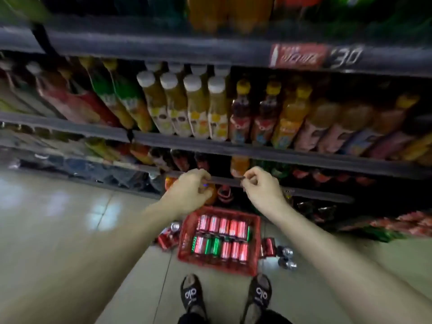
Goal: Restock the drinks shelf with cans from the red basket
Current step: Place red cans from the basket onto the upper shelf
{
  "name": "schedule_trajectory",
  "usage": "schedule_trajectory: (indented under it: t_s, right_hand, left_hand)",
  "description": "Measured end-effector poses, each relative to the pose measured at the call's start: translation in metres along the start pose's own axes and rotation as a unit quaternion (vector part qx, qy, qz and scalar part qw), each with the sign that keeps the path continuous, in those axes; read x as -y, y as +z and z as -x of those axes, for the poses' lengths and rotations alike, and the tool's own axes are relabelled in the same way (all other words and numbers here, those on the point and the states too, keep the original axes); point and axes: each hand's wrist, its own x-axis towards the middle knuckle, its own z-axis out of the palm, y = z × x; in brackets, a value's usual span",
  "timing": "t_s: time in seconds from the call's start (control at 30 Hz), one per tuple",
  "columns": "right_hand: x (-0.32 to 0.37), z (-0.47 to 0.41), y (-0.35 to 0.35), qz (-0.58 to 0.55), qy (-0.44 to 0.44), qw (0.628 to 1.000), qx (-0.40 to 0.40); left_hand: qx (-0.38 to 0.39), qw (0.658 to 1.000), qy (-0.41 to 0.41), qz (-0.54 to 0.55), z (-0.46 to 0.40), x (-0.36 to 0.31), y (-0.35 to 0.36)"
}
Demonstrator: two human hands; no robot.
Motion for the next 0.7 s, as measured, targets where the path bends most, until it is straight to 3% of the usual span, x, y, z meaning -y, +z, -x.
schedule_trajectory:
  t_s: [0.2,0.37,0.7]
  right_hand:
    - [-0.14,-0.023,0.125,0.03,0.122,0.991,0.051]
    - [-0.25,-0.053,0.218,0.053,0.173,0.981,0.071]
    - [-0.46,-0.145,0.375,0.062,0.266,0.961,0.054]
  left_hand:
    - [0.087,0.992,-0.095,0.016,-0.013,0.113,0.124]
    - [0.155,0.978,-0.137,0.04,-0.032,0.207,0.247]
    - [0.116,0.968,-0.207,0.079,-0.127,0.357,0.458]
